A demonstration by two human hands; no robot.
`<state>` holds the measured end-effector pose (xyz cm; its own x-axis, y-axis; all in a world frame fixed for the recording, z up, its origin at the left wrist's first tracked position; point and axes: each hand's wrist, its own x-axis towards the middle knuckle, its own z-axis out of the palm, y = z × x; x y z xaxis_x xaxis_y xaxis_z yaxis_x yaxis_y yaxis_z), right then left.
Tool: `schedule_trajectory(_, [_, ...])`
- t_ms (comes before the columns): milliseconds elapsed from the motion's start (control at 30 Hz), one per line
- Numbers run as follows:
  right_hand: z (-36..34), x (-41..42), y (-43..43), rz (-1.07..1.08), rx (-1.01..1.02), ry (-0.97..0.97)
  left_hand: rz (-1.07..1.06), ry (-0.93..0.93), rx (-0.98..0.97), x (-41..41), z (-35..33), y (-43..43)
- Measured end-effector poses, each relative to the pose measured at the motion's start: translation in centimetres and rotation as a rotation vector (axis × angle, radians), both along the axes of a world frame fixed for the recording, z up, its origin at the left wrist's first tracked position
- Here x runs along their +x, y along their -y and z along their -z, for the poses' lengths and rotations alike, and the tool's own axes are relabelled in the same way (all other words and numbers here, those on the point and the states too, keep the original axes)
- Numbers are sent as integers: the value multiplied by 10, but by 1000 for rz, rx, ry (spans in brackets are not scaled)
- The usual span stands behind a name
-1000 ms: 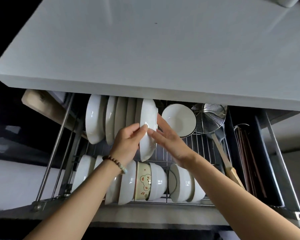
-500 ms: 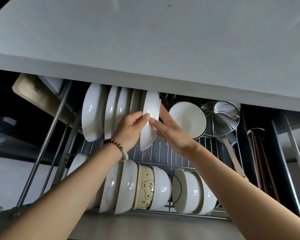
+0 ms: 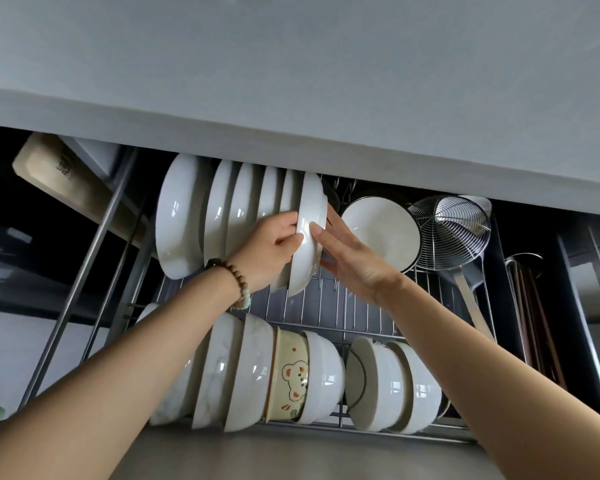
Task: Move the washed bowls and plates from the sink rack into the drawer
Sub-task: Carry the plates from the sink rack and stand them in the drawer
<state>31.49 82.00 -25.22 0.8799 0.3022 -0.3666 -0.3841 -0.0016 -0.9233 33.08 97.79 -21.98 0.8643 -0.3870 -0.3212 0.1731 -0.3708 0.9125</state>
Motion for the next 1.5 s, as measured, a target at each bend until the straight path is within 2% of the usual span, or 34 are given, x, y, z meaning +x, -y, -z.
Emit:
schedule_trajectory(100, [2,2,2,3,3,-5,-18,88,68,-1,-6,0])
schedule_trajectory(267, [0,3,4,25,-21,-25,-93,68,88,-2,-6,-1])
schedule_trajectory(500, [1,1,8,60,-28,-12,-41,188,198,-5,-9,-1])
schedule_trajectory(733, [-10,-8,13,3,-152,-8,146,369,563,-6,-24,-6])
schedule_trajectory(867, [-26,-27,26,56,-341,-47,176,475,792,-18,-39,-9])
schedule_trajectory(1000, [-58,-66,56,-12,-570,15,247,490,836,-36,-60,-8])
schedule_trajectory(1133, [-109,-120,92,-22,-833,70,443,527,892,-62,-96,13])
schedule_trajectory(1333, [-201,-216,144,93,-1118,143,652,736,807,-102,-179,85])
schedule_trajectory(1500, [-265,-318,206,329,-1184,77,800,869,687,-144,-237,182])
